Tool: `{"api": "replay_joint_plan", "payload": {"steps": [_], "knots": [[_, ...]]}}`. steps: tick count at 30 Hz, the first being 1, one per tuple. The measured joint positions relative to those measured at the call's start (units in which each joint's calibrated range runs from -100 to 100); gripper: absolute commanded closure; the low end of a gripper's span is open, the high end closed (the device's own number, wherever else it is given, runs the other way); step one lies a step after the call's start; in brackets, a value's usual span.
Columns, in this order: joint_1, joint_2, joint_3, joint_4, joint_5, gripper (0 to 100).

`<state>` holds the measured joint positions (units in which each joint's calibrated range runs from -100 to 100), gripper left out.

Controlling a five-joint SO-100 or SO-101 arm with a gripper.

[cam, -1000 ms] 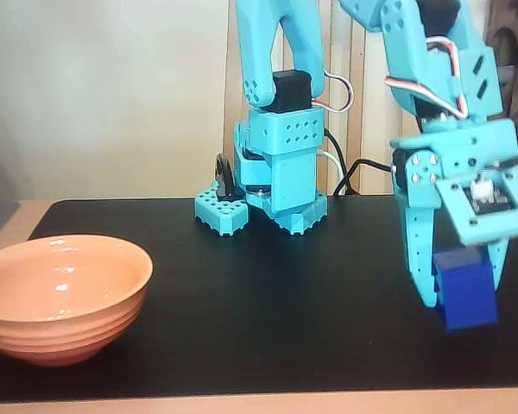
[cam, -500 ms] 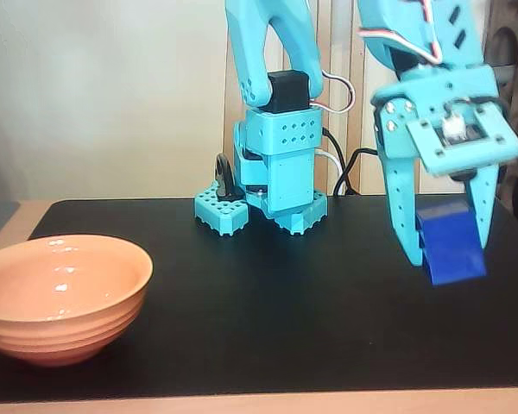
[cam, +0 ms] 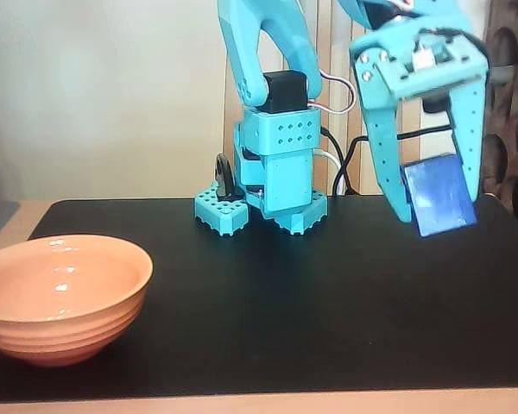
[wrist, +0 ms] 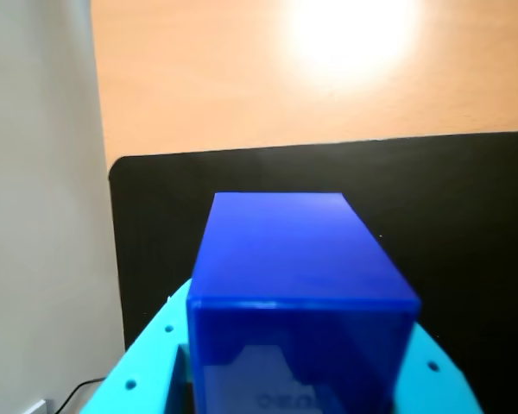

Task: Place the blue cube in the orange bowl.

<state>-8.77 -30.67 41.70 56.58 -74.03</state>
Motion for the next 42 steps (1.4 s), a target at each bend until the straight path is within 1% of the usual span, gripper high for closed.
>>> {"api": "replay_joint_plan", "payload": {"steps": [8,11,20,31,42], "knots": [[3.75,-4.16,0.0,3.87,0.05,86],[6.19,-5.95,0.0,5.72,1.57,86],[11.91,-9.94,0.0,11.8,3.29,86],[24.85,-14.1,0.0,18.58,8.36,86],[36.29,-14.1,0.0,19.29,12.64,86]]}}
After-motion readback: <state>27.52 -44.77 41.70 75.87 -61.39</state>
